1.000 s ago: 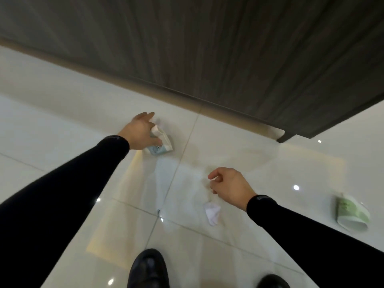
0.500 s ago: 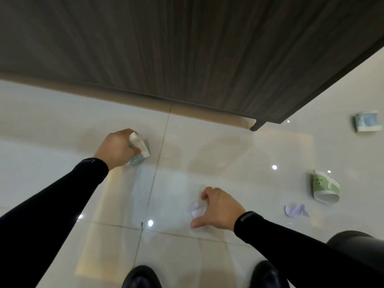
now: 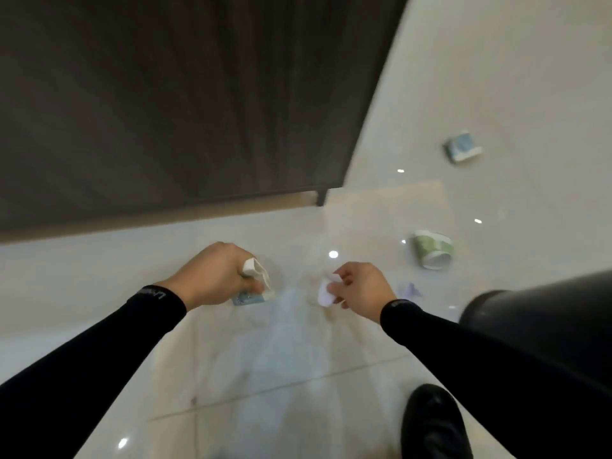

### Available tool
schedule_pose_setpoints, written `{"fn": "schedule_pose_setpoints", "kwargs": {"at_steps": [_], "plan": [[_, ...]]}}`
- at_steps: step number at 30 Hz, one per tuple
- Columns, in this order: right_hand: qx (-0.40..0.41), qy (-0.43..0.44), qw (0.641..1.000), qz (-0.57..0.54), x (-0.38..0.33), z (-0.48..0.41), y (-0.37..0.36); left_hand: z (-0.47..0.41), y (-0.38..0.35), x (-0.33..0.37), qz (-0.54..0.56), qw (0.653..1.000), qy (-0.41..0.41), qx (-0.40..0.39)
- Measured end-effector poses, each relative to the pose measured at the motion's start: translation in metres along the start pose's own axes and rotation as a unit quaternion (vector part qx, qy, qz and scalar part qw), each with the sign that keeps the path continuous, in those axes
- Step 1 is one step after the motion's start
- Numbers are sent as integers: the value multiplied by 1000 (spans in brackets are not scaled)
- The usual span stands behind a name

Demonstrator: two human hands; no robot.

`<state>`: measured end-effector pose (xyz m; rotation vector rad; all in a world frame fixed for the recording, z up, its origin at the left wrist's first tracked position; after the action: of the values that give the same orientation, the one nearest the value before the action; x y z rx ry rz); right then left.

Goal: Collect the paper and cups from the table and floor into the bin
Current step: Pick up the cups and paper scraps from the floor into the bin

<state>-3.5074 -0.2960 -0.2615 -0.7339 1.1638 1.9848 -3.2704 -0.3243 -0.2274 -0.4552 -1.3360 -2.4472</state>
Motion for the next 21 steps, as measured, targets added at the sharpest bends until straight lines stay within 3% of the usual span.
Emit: {"fn": "schedule_pose_setpoints", "kwargs": {"at_steps": [4, 8, 16, 21], "plan": [[94, -47, 994, 39, 34, 17, 49, -17, -25, 76, -67, 991, -107, -52], [173, -103, 979, 24, 69, 24, 69, -28, -49, 116, -41, 989, -121, -70], [114, -131, 982, 71, 97, 10, 54, -38, -58, 113, -28, 991, -113, -61], [173, -77, 980, 60, 71, 6, 69, -37, -47, 112, 2, 996, -91, -26]]}}
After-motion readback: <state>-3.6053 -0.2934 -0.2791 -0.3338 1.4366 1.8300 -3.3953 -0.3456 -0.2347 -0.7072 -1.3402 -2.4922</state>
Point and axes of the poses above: each hand's wrist, its own z-axis away from the middle knuckle, its own y-axis out of the back of the hand, x = y × z, the point moved 1 cm from there along -z, towards the middle knuckle, and after that the axes turned 11 degrees about y, right-handed, at the moved point
